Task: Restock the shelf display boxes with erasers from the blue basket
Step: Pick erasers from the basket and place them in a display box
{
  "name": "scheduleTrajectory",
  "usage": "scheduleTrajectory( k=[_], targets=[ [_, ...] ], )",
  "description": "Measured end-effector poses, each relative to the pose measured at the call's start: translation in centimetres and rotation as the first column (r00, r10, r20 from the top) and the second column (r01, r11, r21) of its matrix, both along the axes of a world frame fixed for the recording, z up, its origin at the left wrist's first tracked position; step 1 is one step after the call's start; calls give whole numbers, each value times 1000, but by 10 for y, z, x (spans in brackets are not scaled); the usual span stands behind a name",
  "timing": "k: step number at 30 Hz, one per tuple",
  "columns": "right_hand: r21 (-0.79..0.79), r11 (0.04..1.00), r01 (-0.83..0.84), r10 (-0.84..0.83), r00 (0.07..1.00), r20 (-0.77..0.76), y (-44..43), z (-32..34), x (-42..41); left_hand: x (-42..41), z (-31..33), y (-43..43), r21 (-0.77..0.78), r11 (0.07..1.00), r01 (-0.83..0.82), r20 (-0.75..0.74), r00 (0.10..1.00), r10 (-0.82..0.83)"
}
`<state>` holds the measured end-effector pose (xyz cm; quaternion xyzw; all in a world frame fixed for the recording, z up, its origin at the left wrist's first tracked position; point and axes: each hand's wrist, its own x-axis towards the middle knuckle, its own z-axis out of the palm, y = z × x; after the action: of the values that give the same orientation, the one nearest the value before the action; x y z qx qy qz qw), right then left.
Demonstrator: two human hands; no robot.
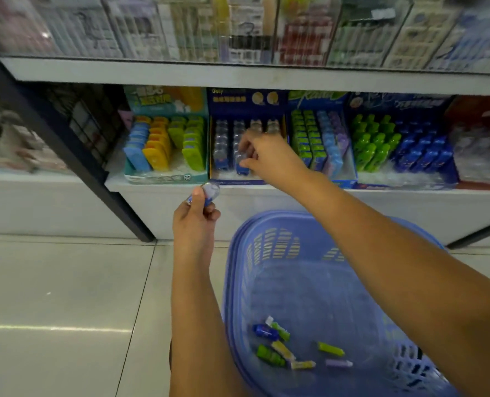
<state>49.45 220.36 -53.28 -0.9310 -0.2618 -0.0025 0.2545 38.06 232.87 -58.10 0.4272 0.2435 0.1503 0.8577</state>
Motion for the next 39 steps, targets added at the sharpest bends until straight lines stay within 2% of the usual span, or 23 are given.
scheduleTrajectory(
  k=[6,12,14,17,19,21,22,24,26,28,30,31,32,34,36,39],
  targets=[
    [-24,999,-25,26,998,64,3,-2,-2,2,4,-5,-111,994,-23,18,1000,25],
    [97,993,67,-75,994,75,6,-12,-11,2,5,-8,-135,991,4,3,1000,-4],
    [45,997,56,-60,994,88,4,-12,-10,2,5,-9,-131,991,6,4,1000,-5],
    [-133,991,33,-12,988,155,5,-5,-6,3,6,-12,-117,993,11,23,1000,-9],
    [-163,986,31,1,981,196,5,0,-5,4,6,-14,-127,992,18,55,998,-11],
    [-11,998,61,-59,986,158,5,4,-13,5,6,-15,-142,989,38,94,995,-25],
    [116,991,67,-76,995,68,5,5,-19,6,6,-15,-154,987,54,121,992,-35],
    [330,943,47,10,986,-167,7,7,-31,7,6,-14,-165,982,94,178,982,-64],
    [421,906,32,87,962,-260,10,9,-39,10,8,-13,-140,982,130,212,972,-99],
    [472,881,33,106,958,-265,12,13,-38,12,10,-11,-100,985,139,221,969,-114],
    [474,880,27,94,969,-228,15,15,-33,14,9,-8,29,992,124,172,977,-127],
    [441,897,21,67,981,-182,16,15,-30,16,8,-7,192,975,112,98,986,-133],
    [387,922,13,35,993,-116,18,14,-26,17,4,-5,397,911,110,7,992,-123],
    [235,972,-11,6,1000,23,20,10,-18,17,-5,-2,722,677,144,-123,989,-80],
    [91,995,-34,26,996,91,22,1,-12,15,-13,-3,841,507,190,-170,982,-86],
    [39,998,-45,41,993,107,26,-10,-9,14,-20,-5,861,459,221,-188,975,-116]
  ],
)
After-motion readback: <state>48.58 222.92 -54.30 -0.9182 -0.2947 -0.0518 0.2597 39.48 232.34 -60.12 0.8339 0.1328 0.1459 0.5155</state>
